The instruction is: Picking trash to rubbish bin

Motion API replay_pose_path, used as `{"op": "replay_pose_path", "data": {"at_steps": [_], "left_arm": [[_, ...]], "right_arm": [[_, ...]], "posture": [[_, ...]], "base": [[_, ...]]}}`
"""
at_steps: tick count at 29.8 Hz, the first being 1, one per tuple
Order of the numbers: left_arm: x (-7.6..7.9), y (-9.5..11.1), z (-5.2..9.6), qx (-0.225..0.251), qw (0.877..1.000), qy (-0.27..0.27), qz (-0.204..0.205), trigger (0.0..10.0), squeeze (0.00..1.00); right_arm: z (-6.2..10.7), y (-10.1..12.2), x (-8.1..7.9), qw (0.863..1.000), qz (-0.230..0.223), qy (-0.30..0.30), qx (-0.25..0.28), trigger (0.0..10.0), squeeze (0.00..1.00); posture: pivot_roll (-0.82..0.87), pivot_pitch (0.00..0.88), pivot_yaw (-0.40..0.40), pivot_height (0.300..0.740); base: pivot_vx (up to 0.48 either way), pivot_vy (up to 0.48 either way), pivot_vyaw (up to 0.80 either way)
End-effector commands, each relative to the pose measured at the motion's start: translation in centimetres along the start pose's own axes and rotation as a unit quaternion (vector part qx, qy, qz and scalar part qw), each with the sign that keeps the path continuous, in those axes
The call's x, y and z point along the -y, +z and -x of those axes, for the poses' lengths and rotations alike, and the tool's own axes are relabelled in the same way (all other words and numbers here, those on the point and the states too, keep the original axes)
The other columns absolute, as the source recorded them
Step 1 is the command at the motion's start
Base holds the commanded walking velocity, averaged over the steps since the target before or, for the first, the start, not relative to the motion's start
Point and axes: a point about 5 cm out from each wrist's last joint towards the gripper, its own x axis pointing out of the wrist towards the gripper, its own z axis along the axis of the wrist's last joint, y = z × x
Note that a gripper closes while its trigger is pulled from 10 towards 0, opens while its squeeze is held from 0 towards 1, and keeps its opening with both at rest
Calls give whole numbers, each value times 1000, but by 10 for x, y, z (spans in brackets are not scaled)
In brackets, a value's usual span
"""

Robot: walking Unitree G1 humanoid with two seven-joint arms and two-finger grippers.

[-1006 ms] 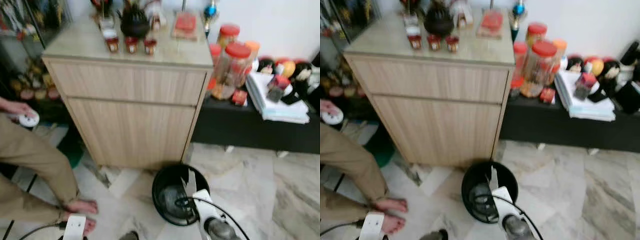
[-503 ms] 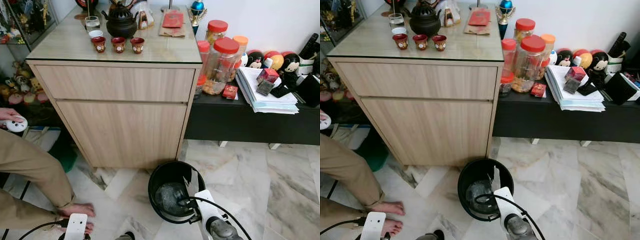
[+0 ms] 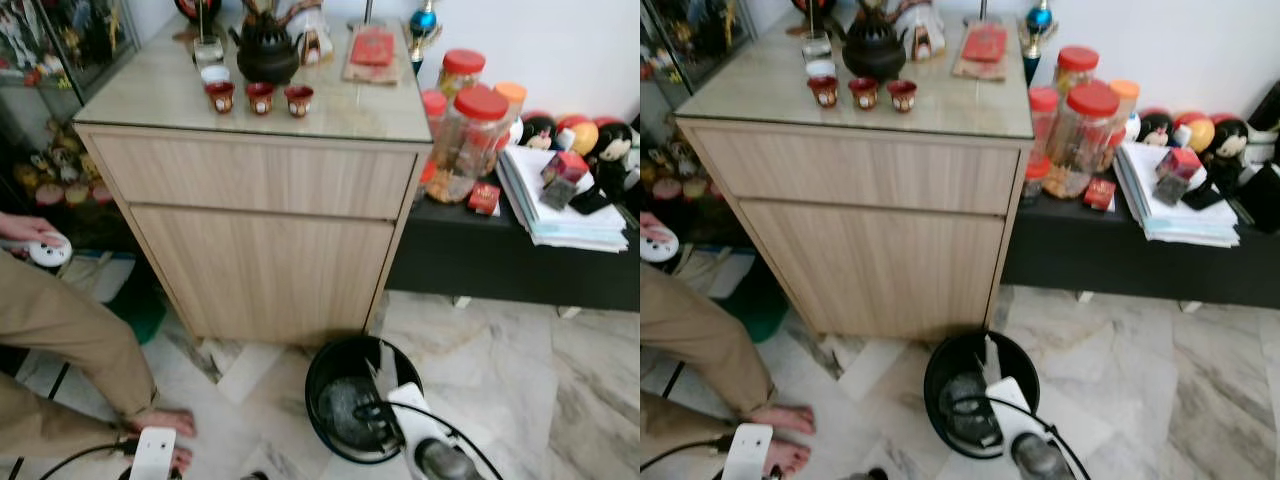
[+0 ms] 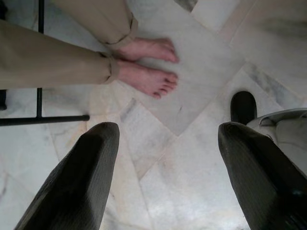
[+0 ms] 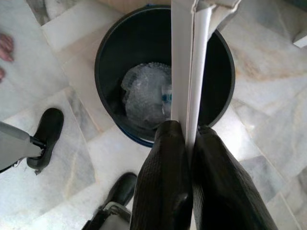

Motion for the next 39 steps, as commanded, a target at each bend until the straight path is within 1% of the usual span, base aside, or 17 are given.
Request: {"op": "replay_pose_path", "data": {"at_steps": [1,4,20,37,39], "left_arm": [[2,-6,2,-9,1000,-2,4,10000,0],[2,-5,1,-9,1000,-2,3,10000,0],[1,-6,1,-10,1000,-1,2,10000,0],[2,-5,1,-8,1000,-3,-5,10000,0],[2,-4,1,-3,1000,-7,1,10000,0]], "right_arm": [[1,-4,-4,1000,-6,2,-7,10000,0],[1,-4,-3,1000,-11,3,-4,10000,0],[0,-3,-6,1000,-2,8,-3,10000,0],[1,-4,-6,1000,-8,8,-4,10000,0],[1,-4,-6,1000,-7,9,-4,10000,0]], "posture": [[172,140,-47,740],[173,140,-47,740],[175,137,-45,740],[172,126,-40,740],[173,124,-40,740]], "base": [[274,0,0],[287,0,0],[297,0,0],[299,0,0],[0,0,0]]}}
